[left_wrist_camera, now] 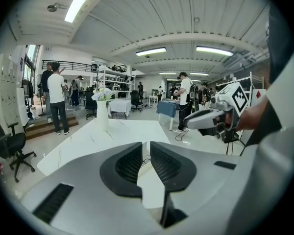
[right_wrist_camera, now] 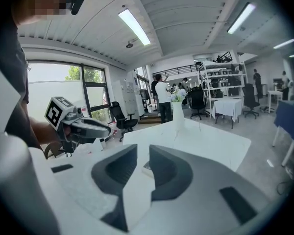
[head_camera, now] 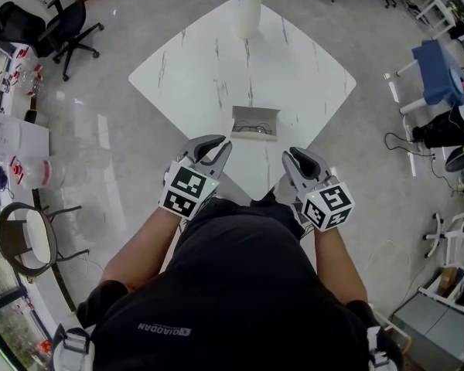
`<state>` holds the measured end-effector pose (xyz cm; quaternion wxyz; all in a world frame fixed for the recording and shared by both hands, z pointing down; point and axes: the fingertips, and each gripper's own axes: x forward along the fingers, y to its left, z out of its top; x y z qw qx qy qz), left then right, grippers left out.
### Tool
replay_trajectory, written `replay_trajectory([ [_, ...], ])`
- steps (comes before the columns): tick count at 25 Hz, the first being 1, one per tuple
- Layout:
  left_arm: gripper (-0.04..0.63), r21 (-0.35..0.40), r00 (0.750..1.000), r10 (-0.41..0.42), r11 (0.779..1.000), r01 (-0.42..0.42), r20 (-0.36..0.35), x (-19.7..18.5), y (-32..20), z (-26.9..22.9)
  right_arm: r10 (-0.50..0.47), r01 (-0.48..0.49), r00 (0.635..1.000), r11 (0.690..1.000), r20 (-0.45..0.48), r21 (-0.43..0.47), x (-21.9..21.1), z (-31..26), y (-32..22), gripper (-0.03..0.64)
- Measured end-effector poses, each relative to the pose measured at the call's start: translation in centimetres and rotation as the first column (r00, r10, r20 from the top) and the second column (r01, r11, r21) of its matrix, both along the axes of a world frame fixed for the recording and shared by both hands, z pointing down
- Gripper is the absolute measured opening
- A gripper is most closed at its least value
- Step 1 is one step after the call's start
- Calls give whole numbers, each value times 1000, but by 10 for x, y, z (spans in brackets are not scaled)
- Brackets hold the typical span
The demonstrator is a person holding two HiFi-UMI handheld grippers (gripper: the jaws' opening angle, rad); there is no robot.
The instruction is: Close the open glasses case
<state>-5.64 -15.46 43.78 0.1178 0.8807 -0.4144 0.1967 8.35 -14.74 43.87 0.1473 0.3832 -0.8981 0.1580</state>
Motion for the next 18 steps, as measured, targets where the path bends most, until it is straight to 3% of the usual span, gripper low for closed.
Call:
replay_trajectory([
  [9,61,-7,999,-48,999,48,5,-22,-10,1,-12,13,998,1000,-66,13,-1,5,-5,64],
  [13,61,-25,999,-28,999,29,37,-21,-13,12,-14,19,990,999,-143,35,5,16,-14,64],
  [18,61,-104,997,27,994,-19,77,-9,-15,44,-26,37,969,998,-247,43,14,39,-25,64],
])
